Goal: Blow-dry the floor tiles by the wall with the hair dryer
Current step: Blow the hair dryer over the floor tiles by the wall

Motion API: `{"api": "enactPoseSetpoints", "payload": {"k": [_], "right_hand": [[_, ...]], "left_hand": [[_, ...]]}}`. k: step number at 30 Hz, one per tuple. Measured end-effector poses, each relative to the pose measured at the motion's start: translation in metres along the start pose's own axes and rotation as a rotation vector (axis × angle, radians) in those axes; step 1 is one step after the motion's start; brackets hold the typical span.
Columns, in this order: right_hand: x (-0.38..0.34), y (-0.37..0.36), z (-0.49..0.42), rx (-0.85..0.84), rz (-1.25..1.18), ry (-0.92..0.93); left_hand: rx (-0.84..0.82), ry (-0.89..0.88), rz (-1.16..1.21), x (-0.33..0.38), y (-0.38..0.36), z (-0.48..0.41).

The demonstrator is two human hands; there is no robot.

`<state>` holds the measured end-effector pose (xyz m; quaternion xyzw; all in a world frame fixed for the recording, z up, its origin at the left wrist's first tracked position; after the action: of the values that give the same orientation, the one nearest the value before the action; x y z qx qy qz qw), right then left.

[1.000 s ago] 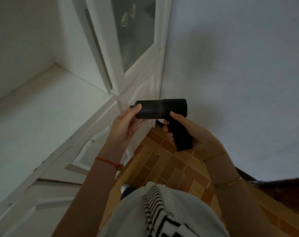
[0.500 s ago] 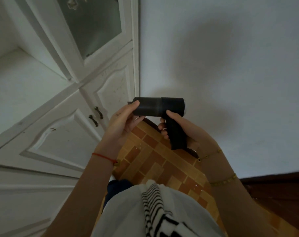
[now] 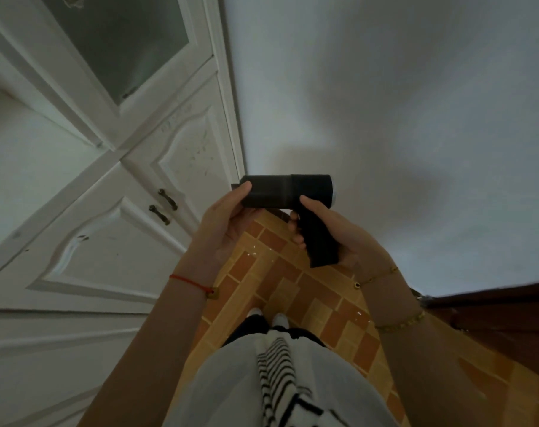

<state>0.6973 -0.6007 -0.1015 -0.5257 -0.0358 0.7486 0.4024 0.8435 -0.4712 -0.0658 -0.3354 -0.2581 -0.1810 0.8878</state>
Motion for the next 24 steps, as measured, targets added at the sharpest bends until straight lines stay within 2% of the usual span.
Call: {"api": "enactPoseSetpoints", "payload": {"k": [7, 13, 20, 24], "right_hand": [[-0.001, 0.021, -0.025, 0.019, 0.012, -0.023], [0.012, 0.049, -0.065, 0.027, 0.016, -0.001], [0.066, 0.099, -0.132, 0.019, 0.031, 0.016], [0.112, 0.132, -0.177, 0.045, 0.039, -0.001]], "left_hand": [[0.035, 0.083, 0.071, -0.003, -0.001, -0.037], [0.053, 0.06, 0.072, -0.018, 0.014, -0.094], [0.07, 0.018, 0.014, -0.055, 0.061, -0.19], [0.063, 0.052, 0.007, -0.086, 0.095, -0.251]]}}
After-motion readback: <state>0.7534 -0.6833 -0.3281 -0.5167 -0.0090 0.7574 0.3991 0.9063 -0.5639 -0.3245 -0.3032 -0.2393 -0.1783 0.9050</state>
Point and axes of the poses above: each hand's wrist, its own z-axis away from the middle knuckle, its own y-axis out of the back of the hand, x = y × z, the point moved 1 cm from there along -z, towards the middle knuckle, and after that the axes turned 11 degrees about y, right-handed, at the moved point
